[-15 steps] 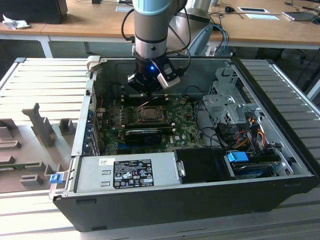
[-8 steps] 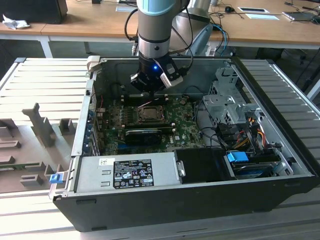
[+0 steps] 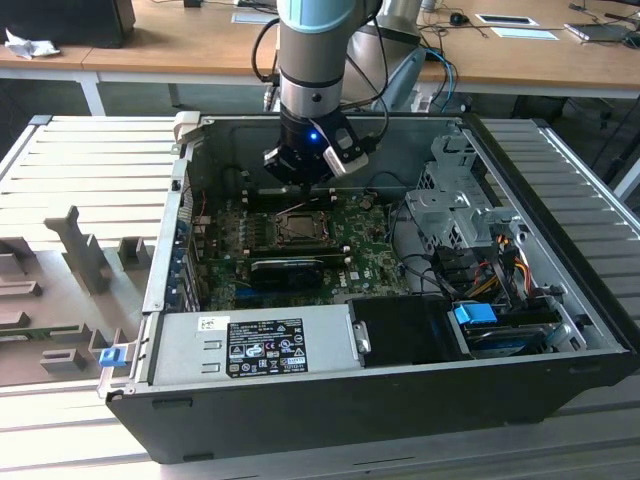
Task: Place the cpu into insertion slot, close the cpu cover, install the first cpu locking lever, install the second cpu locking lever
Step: 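Install the first cpu locking lever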
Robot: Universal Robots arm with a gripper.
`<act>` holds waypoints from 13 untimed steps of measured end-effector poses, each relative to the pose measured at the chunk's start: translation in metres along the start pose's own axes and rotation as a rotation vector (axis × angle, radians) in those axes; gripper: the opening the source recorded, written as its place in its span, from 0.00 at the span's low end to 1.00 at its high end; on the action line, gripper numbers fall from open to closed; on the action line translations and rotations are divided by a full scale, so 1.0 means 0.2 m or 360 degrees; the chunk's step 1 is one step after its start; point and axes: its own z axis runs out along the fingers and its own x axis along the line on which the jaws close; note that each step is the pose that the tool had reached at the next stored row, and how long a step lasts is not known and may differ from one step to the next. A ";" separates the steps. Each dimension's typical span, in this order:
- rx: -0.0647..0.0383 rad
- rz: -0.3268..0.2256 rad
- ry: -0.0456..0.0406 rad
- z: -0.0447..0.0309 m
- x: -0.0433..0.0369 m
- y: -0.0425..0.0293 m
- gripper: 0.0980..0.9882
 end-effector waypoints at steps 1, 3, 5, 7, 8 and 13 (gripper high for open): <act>0.0000 0.0000 0.0000 0.001 -0.006 -0.001 0.01; 0.0001 0.0000 0.0000 0.007 -0.021 -0.002 0.01; 0.0001 0.0000 0.0000 0.011 -0.025 -0.003 0.01; 0.0001 0.0000 0.0000 0.018 -0.026 -0.004 0.01; 0.0001 0.0000 0.0000 0.022 -0.025 -0.006 0.01; 0.0001 -0.0002 0.0000 0.049 -0.024 -0.014 0.01</act>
